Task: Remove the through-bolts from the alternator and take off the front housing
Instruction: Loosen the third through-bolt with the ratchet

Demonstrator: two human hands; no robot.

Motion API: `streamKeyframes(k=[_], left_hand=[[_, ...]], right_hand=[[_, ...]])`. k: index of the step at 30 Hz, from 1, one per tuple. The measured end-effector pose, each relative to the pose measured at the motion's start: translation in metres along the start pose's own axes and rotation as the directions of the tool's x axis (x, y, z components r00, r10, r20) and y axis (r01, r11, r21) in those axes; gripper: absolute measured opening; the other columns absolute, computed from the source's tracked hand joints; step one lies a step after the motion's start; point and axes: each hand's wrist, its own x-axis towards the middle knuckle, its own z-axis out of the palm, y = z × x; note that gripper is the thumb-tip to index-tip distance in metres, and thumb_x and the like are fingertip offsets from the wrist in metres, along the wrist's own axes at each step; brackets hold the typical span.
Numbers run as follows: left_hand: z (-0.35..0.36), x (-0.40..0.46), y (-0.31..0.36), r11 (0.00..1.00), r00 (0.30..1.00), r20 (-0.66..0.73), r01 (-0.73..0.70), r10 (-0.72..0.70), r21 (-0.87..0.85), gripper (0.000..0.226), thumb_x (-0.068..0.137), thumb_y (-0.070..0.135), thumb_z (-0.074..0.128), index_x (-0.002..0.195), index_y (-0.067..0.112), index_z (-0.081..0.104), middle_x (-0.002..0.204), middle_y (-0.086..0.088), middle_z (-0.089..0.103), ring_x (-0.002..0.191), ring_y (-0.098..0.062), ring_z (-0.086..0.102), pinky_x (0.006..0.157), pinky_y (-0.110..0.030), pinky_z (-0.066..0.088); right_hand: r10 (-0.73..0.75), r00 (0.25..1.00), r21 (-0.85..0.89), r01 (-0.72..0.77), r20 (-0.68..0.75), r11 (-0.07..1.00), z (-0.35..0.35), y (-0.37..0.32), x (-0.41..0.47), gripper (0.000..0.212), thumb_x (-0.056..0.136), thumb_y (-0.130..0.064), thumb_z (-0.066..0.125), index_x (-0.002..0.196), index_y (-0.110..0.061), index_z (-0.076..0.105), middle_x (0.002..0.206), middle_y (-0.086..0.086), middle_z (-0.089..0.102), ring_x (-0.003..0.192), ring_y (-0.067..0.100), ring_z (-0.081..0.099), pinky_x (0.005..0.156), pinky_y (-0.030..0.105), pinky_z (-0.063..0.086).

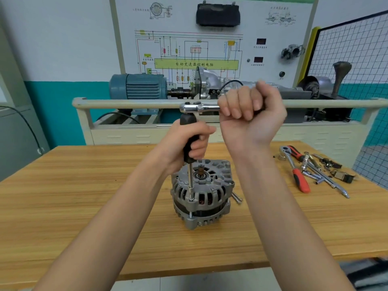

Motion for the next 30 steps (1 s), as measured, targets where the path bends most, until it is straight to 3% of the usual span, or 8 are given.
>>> streamKeyframes(k=[4, 7, 14, 17, 20, 23, 26, 30], left_hand=[[-0.003, -0.001, 0.003, 0.998, 0.989, 0.133, 0.064, -0.061, -0.017, 0.037, 0.081, 0.011, 0.056, 0.048, 0.016, 0.04, 0.036, 0.006, 0.03, 0.029, -0.007, 0.025, 0.039, -0.021, 0.019], [0.002, 0.003, 0.002, 0.996, 0.995, 0.04, 0.092, -0.092, 0.002, 0.045, 0.086, 0.009, 0.054, 0.045, 0.018, 0.036, 0.035, 0.007, 0.025, 0.028, -0.006, 0.019, 0.039, -0.021, 0.012], [0.02, 0.005, -0.004, 0.995, 0.922, -0.387, 0.022, 0.019, 0.102, 0.04, 0.084, 0.0, 0.052, 0.055, 0.017, 0.03, 0.038, 0.007, 0.024, 0.032, -0.01, 0.016, 0.037, -0.016, 0.017], [0.028, 0.008, -0.004, 0.989, 0.884, -0.465, 0.027, 0.043, 0.143, 0.038, 0.084, 0.001, 0.054, 0.057, 0.017, 0.032, 0.038, 0.008, 0.028, 0.032, -0.009, 0.02, 0.036, -0.015, 0.019], [0.03, 0.009, -0.005, 0.983, 0.875, -0.481, 0.032, 0.059, 0.179, 0.035, 0.084, 0.003, 0.056, 0.059, 0.017, 0.035, 0.042, 0.007, 0.032, 0.037, -0.009, 0.025, 0.036, -0.016, 0.022], [0.024, 0.008, -0.005, 0.99, 0.916, -0.399, 0.015, 0.041, 0.137, 0.038, 0.083, 0.0, 0.057, 0.058, 0.017, 0.034, 0.041, 0.007, 0.028, 0.035, -0.01, 0.021, 0.036, -0.016, 0.02], [0.012, 0.005, 0.0, 0.991, 0.976, -0.217, 0.034, -0.005, 0.13, 0.038, 0.082, 0.002, 0.061, 0.053, 0.014, 0.039, 0.04, 0.003, 0.032, 0.034, -0.013, 0.026, 0.039, -0.02, 0.025], [0.004, 0.002, 0.005, 0.991, 0.996, 0.034, 0.078, -0.082, 0.11, 0.037, 0.078, 0.011, 0.061, 0.047, 0.016, 0.042, 0.039, 0.002, 0.031, 0.032, -0.013, 0.028, 0.041, -0.02, 0.028]], right_hand=[[0.273, 0.947, 0.405, -0.186, -0.171, 0.895, -0.017, 0.002, 0.022, 0.04, 0.081, -0.012, 0.044, 0.044, -0.017, 0.032, 0.036, -0.005, 0.024, 0.032, 0.011, 0.023, 0.038, 0.022, 0.02], [0.246, 0.946, 0.401, -0.146, -0.211, 0.904, -0.019, 0.005, 0.025, 0.039, 0.081, -0.011, 0.044, 0.043, -0.017, 0.033, 0.035, -0.006, 0.024, 0.032, 0.011, 0.023, 0.037, 0.022, 0.021], [-0.104, 0.993, -0.001, 0.104, -0.054, 0.995, -0.001, 0.007, -0.008, 0.048, 0.093, -0.01, 0.035, 0.046, -0.016, 0.036, 0.039, -0.003, 0.028, 0.04, 0.014, 0.028, 0.046, 0.027, 0.031], [-0.382, 0.912, -0.315, 0.41, 0.148, 0.856, 0.01, 0.017, -0.025, 0.038, 0.088, -0.001, 0.041, 0.055, -0.019, 0.039, 0.042, 0.0, 0.031, 0.042, 0.016, 0.03, 0.049, 0.03, 0.029], [-0.466, 0.832, -0.459, 0.555, 0.301, 0.694, 0.017, 0.025, -0.034, 0.034, 0.085, 0.0, 0.044, 0.057, -0.02, 0.039, 0.047, 0.002, 0.03, 0.044, 0.016, 0.028, 0.048, 0.03, 0.025], [-0.394, 0.895, -0.339, 0.444, 0.206, 0.83, 0.012, 0.015, -0.024, 0.039, 0.085, 0.0, 0.041, 0.051, -0.019, 0.039, 0.041, 0.001, 0.028, 0.041, 0.015, 0.027, 0.046, 0.031, 0.023], [-0.115, 0.993, -0.053, 0.115, 0.008, 0.992, -0.003, -0.002, -0.001, 0.046, 0.087, -0.009, 0.04, 0.042, -0.017, 0.038, 0.037, -0.004, 0.028, 0.037, 0.013, 0.025, 0.044, 0.026, 0.027], [0.257, 0.953, 0.404, -0.174, -0.161, 0.898, -0.024, -0.001, 0.023, 0.042, 0.083, -0.012, 0.042, 0.042, -0.016, 0.033, 0.035, -0.005, 0.025, 0.032, 0.011, 0.023, 0.04, 0.022, 0.021]])
